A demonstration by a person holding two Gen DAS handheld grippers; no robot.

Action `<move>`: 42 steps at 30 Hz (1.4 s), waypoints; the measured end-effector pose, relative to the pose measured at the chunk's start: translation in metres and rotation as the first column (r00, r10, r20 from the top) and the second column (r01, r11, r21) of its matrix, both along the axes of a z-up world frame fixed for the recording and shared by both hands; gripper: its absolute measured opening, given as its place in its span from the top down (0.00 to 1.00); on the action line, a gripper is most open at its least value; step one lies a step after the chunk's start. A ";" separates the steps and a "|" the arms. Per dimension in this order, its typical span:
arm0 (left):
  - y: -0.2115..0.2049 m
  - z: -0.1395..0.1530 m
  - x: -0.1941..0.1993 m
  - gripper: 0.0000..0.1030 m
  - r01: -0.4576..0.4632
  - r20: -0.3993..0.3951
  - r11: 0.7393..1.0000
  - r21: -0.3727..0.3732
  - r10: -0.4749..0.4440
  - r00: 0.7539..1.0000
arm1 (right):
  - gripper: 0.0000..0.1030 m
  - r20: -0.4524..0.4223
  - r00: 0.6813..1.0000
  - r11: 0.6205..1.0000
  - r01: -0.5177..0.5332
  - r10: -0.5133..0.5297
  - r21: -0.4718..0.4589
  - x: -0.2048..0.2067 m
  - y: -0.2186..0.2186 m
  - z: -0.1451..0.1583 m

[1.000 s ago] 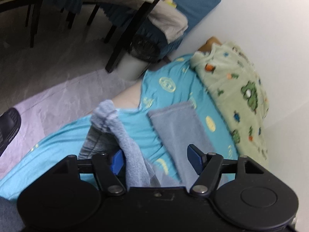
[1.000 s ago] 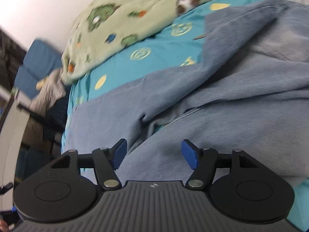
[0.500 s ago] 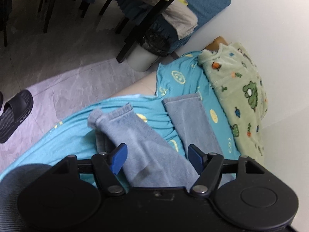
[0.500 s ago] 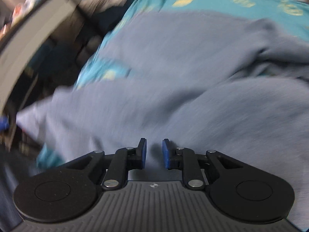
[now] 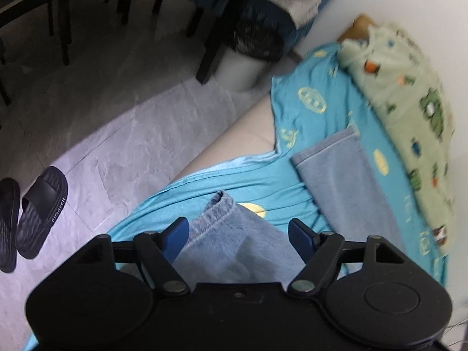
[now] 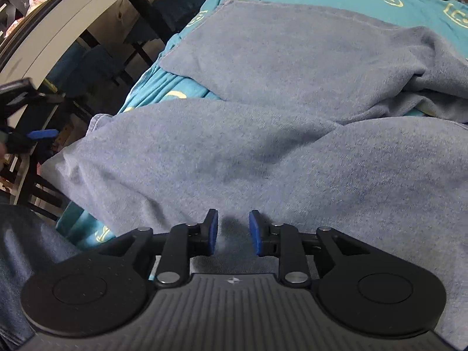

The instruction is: Fold clothes

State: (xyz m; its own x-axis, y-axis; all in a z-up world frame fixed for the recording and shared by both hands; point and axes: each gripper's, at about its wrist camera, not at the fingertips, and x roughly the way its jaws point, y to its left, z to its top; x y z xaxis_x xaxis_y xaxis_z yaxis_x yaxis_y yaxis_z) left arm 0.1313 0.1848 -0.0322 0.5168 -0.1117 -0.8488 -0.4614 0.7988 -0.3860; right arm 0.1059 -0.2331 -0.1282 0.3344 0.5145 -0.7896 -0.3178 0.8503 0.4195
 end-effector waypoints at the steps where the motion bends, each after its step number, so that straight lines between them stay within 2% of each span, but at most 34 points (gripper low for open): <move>1: 0.001 -0.008 0.008 0.30 0.016 -0.011 1.000 -0.002 -0.016 1.000 | 0.73 0.002 1.000 1.000 0.003 -0.003 0.003 0.001 -0.001 0.001; 3: 0.003 -0.021 0.020 0.33 0.015 -0.050 0.999 0.037 -0.013 0.999 | 0.69 0.005 1.000 1.000 0.010 -0.010 0.011 0.003 -0.002 0.002; 6: 0.005 -0.040 0.031 0.37 0.021 -0.098 0.997 0.074 -0.014 0.995 | 0.67 0.009 1.000 0.999 0.023 -0.023 0.023 0.006 -0.005 0.003; 7: 0.005 -0.044 0.034 0.42 0.026 -0.108 0.996 0.087 -0.016 0.994 | 0.67 0.008 1.000 0.999 0.026 -0.026 0.025 0.006 -0.006 0.003; 8: 0.005 -0.050 0.036 0.52 0.034 -0.119 0.995 0.089 -0.023 0.993 | 0.67 0.007 1.000 0.999 0.030 -0.030 0.027 0.006 -0.007 0.003; 9: 0.006 -0.055 0.037 0.56 0.043 -0.134 0.996 0.076 -0.032 0.991 | 0.67 0.006 0.999 0.999 0.033 -0.033 0.029 0.007 -0.008 0.003; 10: 0.007 -0.058 0.036 0.67 0.046 -0.141 0.997 0.058 -0.037 0.989 | 0.67 0.006 0.999 0.999 0.036 -0.036 0.030 0.008 -0.008 0.003; 11: 0.007 -0.058 0.035 0.81 0.053 -0.129 0.997 0.048 -0.047 0.991 | 0.66 0.006 0.999 0.999 0.038 -0.039 0.031 0.009 -0.006 0.002; 12: 0.007 -0.056 0.033 0.89 0.064 -0.111 0.997 0.041 -0.059 0.992 | 0.66 0.007 0.999 0.999 0.041 -0.041 0.031 0.010 -0.006 0.002; 13: 0.005 -0.053 0.031 0.96 0.070 -0.086 0.997 0.043 -0.066 0.994 | 0.66 0.008 0.999 0.999 0.044 -0.044 0.032 0.010 -0.006 0.002; 14: 0.004 -0.046 0.029 0.97 0.069 -0.054 0.996 0.054 -0.066 0.996 | 0.66 0.009 0.999 0.998 0.047 -0.047 0.033 0.010 -0.007 0.002; 18: -0.001 -0.010 0.020 0.98 0.066 0.089 0.991 0.120 -0.076 0.993 | 0.66 0.022 0.998 0.997 0.064 -0.065 0.032 0.010 -0.009 0.005; 24: 0.003 0.025 0.015 0.98 0.047 0.177 0.987 0.153 -0.074 0.981 | 0.66 0.081 0.988 0.991 0.127 -0.130 0.041 0.008 -0.018 0.017; 26: 0.005 0.014 0.020 0.98 0.041 0.141 0.986 0.161 -0.064 0.988 | 0.66 0.086 0.983 0.986 0.159 -0.163 0.045 0.010 -0.023 0.018; 30: 0.012 -0.019 0.029 0.98 0.019 0.064 0.993 0.115 -0.027 0.998 | 0.66 0.081 0.974 0.977 0.210 -0.211 0.025 0.014 -0.030 0.015; 34: 0.004 -0.021 0.029 0.93 0.048 0.049 0.985 0.166 -0.056 0.997 | 0.66 0.088 0.972 0.976 0.218 -0.217 -0.003 0.015 -0.030 0.013; 36: -0.002 -0.017 0.028 0.85 0.070 0.038 0.975 0.210 -0.080 0.996 | 0.66 0.112 0.972 0.977 0.212 -0.208 -0.026 0.016 -0.027 0.016; 39: -0.012 -0.005 0.024 0.57 0.097 0.056 0.955 0.280 -0.117 0.992 | 0.66 0.139 0.971 0.977 0.204 -0.194 -0.059 0.016 -0.024 0.017; 41: -0.018 0.007 0.022 0.46 0.094 0.083 0.945 0.315 -0.126 0.989 | 0.66 0.157 0.970 0.975 0.201 -0.186 -0.090 0.015 -0.024 0.018; 42: -0.021 0.013 0.020 0.46 0.092 0.104 0.938 0.334 -0.133 0.986 | 0.66 0.163 0.970 0.975 0.201 -0.183 -0.100 0.015 -0.023 0.018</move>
